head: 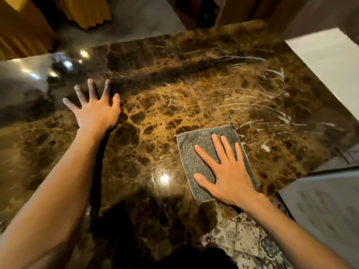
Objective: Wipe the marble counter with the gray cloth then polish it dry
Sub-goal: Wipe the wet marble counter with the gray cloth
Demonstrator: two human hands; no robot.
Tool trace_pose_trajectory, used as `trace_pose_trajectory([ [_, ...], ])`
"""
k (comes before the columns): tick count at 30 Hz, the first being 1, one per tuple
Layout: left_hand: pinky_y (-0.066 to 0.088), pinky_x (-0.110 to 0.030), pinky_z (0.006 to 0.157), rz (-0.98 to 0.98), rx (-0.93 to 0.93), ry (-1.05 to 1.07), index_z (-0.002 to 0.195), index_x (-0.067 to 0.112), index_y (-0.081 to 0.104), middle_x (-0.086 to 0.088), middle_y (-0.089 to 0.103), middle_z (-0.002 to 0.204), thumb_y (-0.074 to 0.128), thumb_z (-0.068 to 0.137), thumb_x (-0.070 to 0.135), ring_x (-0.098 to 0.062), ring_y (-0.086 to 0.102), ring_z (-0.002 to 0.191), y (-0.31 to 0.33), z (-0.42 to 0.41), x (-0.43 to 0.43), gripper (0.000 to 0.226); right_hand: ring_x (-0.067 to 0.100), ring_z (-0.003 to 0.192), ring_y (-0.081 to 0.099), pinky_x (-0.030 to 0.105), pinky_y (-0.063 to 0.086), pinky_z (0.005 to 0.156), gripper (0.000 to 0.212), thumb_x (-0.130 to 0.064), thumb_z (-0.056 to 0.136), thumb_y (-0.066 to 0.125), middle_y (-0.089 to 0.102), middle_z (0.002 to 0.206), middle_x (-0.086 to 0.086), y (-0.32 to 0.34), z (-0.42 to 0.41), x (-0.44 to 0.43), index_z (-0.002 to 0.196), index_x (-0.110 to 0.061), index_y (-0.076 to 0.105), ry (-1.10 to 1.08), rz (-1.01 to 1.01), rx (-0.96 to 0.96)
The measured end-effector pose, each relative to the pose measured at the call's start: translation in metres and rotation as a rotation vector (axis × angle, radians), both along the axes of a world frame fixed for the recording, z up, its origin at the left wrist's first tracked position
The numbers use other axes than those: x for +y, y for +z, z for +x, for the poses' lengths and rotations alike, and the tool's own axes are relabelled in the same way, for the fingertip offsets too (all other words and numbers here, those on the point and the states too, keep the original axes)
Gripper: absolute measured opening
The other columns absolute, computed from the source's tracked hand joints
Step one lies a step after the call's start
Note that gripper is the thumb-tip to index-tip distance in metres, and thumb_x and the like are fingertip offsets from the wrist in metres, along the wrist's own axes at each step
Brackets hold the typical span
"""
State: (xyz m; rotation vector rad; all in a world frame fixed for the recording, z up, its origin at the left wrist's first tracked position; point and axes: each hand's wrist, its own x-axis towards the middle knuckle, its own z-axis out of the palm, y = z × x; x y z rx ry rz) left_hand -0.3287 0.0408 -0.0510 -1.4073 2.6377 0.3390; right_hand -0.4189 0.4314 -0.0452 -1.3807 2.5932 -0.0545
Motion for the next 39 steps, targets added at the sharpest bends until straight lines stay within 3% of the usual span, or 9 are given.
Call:
trace_pose_trajectory([
  [5, -0.012, -0.073, 0.115, 0.012, 0.002, -0.01, 0.158, 0.047, 0.001, -0.004, -0.01, 0.171, 0.006, 0.096, 0.069, -0.039, -0.015, 0.154, 0.005, -0.001, 0.002, 0.066, 0.031, 0.158, -0.01, 0.067, 0.008, 0.122, 0.072, -0.079, 0.097, 0.021, -0.006, 0.173, 0.008, -0.002, 0.022, 0.039, 0.161, -0.05, 0.004, -0.067, 0.016, -0.003],
  [13, -0.013, -0.072, 0.114, 0.001, 0.029, -0.027, 0.159, 0.047, 0.0, -0.005, -0.011, 0.17, 0.004, 0.096, 0.069, -0.04, -0.015, 0.154, 0.002, 0.001, 0.001, 0.066, 0.03, 0.159, -0.008, 0.066, 0.001, 0.123, 0.074, -0.085, 0.092, 0.019, -0.005, 0.173, 0.007, -0.003, 0.008, 0.029, 0.158, -0.055, 0.004, -0.135, 0.028, 0.002],
  [18, -0.013, -0.071, 0.114, -0.02, 0.041, -0.031, 0.158, 0.048, -0.001, -0.004, -0.011, 0.17, 0.001, 0.095, 0.071, -0.04, -0.015, 0.154, -0.002, 0.001, -0.001, 0.067, 0.026, 0.157, -0.016, 0.06, -0.01, 0.123, 0.074, -0.088, 0.089, 0.015, -0.012, 0.173, 0.004, -0.004, -0.061, -0.04, 0.155, -0.06, -0.004, -0.184, 0.036, -0.011],
  [30, -0.006, -0.075, 0.115, -0.06, 0.046, 0.03, 0.155, 0.052, -0.008, 0.0, -0.011, 0.171, -0.001, 0.095, 0.07, -0.038, -0.016, 0.154, -0.008, -0.012, -0.003, 0.063, 0.03, 0.158, -0.013, 0.065, -0.011, 0.12, 0.079, -0.089, 0.086, 0.017, -0.013, 0.173, 0.006, -0.002, -0.227, -0.295, 0.157, -0.058, 0.002, -0.164, 0.076, -0.021],
  [39, -0.007, -0.073, 0.115, -0.086, 0.028, 0.054, 0.151, 0.055, -0.021, 0.003, -0.018, 0.169, -0.014, 0.087, 0.071, -0.036, -0.021, 0.153, -0.011, -0.014, -0.004, 0.066, 0.033, 0.157, -0.011, 0.065, -0.012, 0.12, 0.079, -0.086, 0.089, 0.017, -0.004, 0.173, 0.009, 0.003, -0.281, -0.369, 0.16, -0.051, 0.007, -0.178, 0.041, -0.012],
])
